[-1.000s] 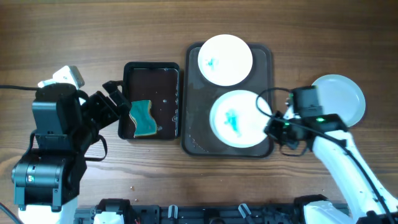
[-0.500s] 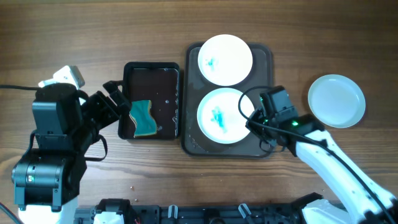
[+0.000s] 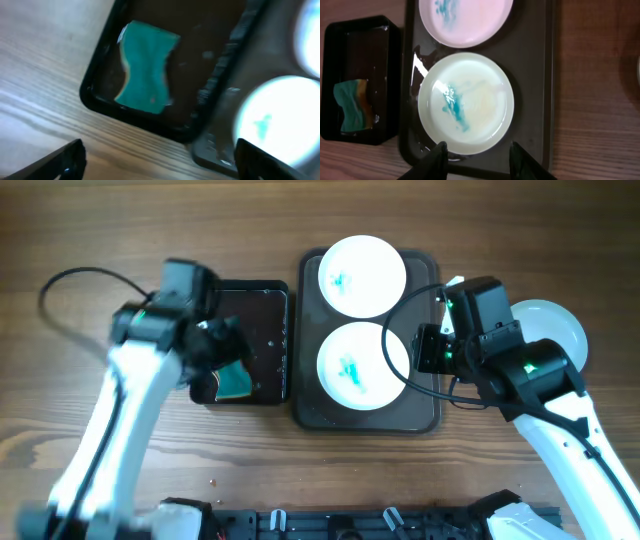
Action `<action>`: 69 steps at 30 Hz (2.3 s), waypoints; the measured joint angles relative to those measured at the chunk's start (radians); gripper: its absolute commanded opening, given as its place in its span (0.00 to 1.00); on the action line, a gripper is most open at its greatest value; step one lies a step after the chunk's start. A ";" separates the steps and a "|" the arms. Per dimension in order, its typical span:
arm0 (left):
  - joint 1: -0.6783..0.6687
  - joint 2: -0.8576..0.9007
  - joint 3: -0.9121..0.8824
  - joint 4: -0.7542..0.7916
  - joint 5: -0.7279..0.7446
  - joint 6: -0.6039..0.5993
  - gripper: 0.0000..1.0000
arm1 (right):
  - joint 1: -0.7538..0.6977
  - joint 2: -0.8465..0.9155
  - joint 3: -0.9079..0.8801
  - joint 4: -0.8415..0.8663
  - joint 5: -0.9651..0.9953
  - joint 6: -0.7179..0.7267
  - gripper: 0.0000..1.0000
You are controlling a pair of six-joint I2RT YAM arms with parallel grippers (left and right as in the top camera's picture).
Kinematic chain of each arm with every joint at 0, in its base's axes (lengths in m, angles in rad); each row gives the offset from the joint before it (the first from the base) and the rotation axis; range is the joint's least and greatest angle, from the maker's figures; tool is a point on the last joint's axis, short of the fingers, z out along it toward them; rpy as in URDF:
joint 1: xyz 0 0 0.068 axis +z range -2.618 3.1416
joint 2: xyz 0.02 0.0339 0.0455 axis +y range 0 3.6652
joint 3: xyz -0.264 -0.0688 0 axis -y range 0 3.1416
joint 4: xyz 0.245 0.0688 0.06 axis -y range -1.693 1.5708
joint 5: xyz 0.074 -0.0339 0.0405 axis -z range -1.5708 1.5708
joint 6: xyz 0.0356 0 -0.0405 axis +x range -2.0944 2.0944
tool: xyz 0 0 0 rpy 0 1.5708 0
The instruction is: Clean dirty plates on tray and stack at the side
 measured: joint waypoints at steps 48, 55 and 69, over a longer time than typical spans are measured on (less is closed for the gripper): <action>-0.087 0.380 -0.194 0.370 0.064 0.104 0.04 | -0.201 0.000 0.000 -0.108 -0.031 0.117 0.42; -0.079 0.378 -0.170 0.272 0.069 0.084 0.63 | -0.201 0.000 0.000 -0.109 -0.038 0.107 0.42; -0.054 0.320 -0.110 0.266 0.013 0.092 0.52 | -0.201 0.001 0.000 -0.116 -0.038 0.100 0.46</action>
